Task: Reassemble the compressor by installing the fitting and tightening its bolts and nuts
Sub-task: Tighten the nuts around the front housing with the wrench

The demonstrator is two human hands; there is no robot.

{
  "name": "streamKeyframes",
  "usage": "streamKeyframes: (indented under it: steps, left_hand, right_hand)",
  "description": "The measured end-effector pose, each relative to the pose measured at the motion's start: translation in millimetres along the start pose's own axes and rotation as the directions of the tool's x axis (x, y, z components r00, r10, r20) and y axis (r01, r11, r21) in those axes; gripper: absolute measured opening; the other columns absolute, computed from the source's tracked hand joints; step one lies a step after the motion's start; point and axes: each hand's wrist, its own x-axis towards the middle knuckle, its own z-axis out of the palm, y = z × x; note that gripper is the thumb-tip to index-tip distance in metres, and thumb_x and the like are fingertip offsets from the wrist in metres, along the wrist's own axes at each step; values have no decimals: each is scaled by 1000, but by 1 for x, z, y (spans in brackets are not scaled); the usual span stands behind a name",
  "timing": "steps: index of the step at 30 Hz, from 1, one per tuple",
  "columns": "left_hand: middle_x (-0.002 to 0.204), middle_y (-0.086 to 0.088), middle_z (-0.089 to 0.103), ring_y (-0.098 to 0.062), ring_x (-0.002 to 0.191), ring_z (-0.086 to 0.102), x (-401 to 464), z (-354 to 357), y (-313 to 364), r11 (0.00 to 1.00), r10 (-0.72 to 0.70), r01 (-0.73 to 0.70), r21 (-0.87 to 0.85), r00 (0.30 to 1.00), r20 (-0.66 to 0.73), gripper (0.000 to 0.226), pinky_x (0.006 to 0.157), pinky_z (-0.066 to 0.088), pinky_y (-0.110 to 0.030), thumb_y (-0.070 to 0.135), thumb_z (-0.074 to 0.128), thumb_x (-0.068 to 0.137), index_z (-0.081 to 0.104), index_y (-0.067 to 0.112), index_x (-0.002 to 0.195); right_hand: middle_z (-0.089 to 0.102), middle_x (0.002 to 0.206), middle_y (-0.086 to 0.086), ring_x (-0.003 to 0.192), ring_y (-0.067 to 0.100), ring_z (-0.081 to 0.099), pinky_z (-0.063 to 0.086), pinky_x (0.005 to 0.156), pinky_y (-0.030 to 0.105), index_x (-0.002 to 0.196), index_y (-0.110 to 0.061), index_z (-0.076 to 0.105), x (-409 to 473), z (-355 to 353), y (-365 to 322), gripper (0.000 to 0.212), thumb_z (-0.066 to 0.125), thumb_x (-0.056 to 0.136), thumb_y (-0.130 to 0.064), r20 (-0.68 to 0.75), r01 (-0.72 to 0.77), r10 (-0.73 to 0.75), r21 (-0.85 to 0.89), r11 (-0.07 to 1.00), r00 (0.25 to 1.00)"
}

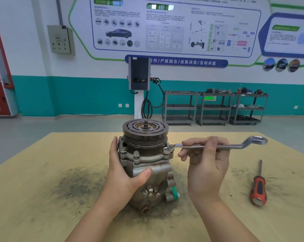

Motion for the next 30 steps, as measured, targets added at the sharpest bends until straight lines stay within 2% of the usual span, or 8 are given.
streamKeyframes:
  steps: [3, 8, 12, 15, 20, 22, 25, 30]
  left_hand:
    - [148, 18, 34, -1, 131, 39, -1, 0, 3, 1000, -3, 2, -26, 1000, -4, 116, 102, 28, -19, 57, 79, 53, 1, 64, 139]
    - [146, 10, 44, -4, 131, 47, 0, 1, 2, 999, 11, -10, -53, 1000, 1, 110, 106, 34, -22, 60, 78, 49, 1, 73, 127]
    - [146, 17, 40, 10, 128, 43, 1, 1, 0, 999, 15, -16, -44, 1000, -20, 104, 94, 32, -7, 61, 76, 47, 3, 83, 117]
    - [143, 24, 39, 21, 122, 38, 1, 1, -1, 999, 7, -8, -34, 1000, -23, 103, 87, 33, 0, 63, 75, 46, 3, 83, 116]
    - [142, 25, 39, 9, 127, 43, -1, 1, 4, 999, 13, -13, -49, 1000, -7, 103, 101, 30, -13, 62, 74, 47, 5, 76, 122]
    - [142, 25, 39, 16, 124, 42, -1, 1, 4, 999, 15, -16, -42, 1000, -15, 103, 93, 31, 0, 62, 74, 47, 4, 74, 123]
    - [145, 21, 36, 31, 114, 36, 0, 1, 4, 999, 20, -21, -27, 999, -36, 107, 81, 31, 9, 58, 81, 53, -1, 79, 118]
    - [154, 16, 29, 6, 131, 40, -4, 5, 7, 995, 26, -30, -94, 999, -43, 127, 106, 26, -15, 45, 85, 44, -13, 85, 114]
  right_hand:
    - [63, 81, 9, 59, 19, 62, 49, 55, 28, 95, -24, 57, -11, 3, -3, 19, 41, 103, -31, 278, 319, -279, -112, 941, 919]
    - [65, 87, 6, 75, 15, 66, 54, 68, 24, 95, -11, 57, -24, 4, 0, 24, 47, 103, -30, 575, 542, -365, -169, 823, 732]
    - [65, 82, 0, 56, 17, 64, 52, 51, 27, 93, -29, 53, -11, 9, -12, 18, 41, 102, -38, 330, 304, -240, -156, 940, 913]
    - [66, 70, 4, 47, 18, 59, 47, 46, 23, 89, -21, 50, 7, 4, -17, 24, 39, 98, -40, 11, -80, 80, -55, 995, 997]
    - [63, 57, 6, 40, 14, 51, 43, 40, 21, 95, -8, 47, 30, -10, -1, 15, 36, 105, -13, -74, -571, 593, 200, 796, 802]
    - [63, 58, 9, 40, 14, 50, 44, 40, 20, 95, -7, 47, 33, -12, 5, 10, 40, 103, -7, -11, -673, 707, 294, 679, 707]
    - [63, 60, 9, 41, 13, 51, 45, 41, 20, 104, -6, 47, 33, -13, 8, 7, 40, 102, -9, 28, -682, 711, 311, 662, 702]
    - [68, 67, 8, 45, 17, 57, 46, 45, 23, 112, -18, 44, 15, -8, 8, 13, 38, 102, -23, -63, -285, 288, 60, 957, 955]
